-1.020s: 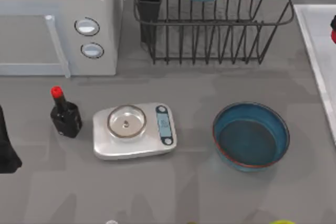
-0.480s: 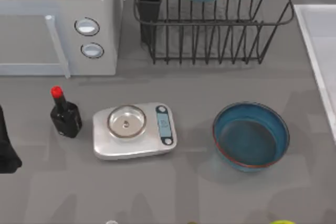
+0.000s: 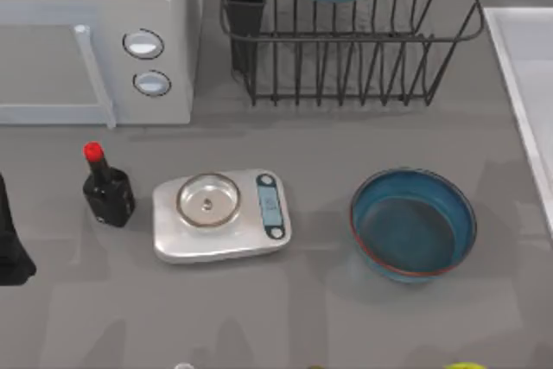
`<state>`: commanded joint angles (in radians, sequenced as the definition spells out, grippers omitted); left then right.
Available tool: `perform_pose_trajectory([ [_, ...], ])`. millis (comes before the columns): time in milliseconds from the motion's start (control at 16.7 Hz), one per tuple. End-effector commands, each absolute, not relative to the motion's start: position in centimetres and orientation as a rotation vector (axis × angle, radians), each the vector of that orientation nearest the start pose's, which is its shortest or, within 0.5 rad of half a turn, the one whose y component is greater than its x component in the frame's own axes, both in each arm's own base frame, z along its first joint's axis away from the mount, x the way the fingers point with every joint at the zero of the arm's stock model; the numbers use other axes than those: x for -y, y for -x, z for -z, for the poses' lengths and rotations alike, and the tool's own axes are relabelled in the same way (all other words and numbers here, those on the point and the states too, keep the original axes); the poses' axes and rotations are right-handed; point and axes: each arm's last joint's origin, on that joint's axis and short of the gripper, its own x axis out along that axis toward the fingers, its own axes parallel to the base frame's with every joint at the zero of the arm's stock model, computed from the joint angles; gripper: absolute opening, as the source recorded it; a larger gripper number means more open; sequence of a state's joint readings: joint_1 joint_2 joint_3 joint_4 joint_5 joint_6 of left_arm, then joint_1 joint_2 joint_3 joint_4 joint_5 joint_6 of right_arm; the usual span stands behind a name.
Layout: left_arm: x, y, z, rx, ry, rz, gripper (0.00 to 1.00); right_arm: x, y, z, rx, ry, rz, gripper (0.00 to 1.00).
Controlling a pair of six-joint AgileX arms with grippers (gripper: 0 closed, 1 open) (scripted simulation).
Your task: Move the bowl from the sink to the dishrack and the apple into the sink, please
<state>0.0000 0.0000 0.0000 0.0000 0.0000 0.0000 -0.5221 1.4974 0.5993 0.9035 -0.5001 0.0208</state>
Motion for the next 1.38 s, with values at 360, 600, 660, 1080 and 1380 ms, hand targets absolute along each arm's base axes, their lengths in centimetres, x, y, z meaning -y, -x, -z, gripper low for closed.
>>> perform_pose_trajectory([
  [360, 0.1, -10.6, -16.0, 0.000, 0.000, 0.000, 1.00, 14.3, -27.8, -17.5, -0.011, -0.007, 0.009, 0.00],
  [600, 0.1, -10.6, -16.0, 0.000, 0.000, 0.000, 1.00, 14.6, -28.2, -12.2, -0.001, -0.001, 0.006, 0.00],
  [660, 0.1, -10.6, -16.0, 0.000, 0.000, 0.000, 1.00, 14.5, -28.0, -11.1, 0.007, 0.004, 0.007, 0.00],
  [1080, 0.1, -10.6, -16.0, 0.000, 0.000, 0.000, 1.00, 13.6, -26.7, -5.9, 0.000, 0.000, 0.010, 0.00],
  [1380, 0.1, -10.6, -16.0, 0.000, 0.000, 0.000, 1.00, 13.6, -26.7, -5.9, 0.000, 0.000, 0.010, 0.08],
])
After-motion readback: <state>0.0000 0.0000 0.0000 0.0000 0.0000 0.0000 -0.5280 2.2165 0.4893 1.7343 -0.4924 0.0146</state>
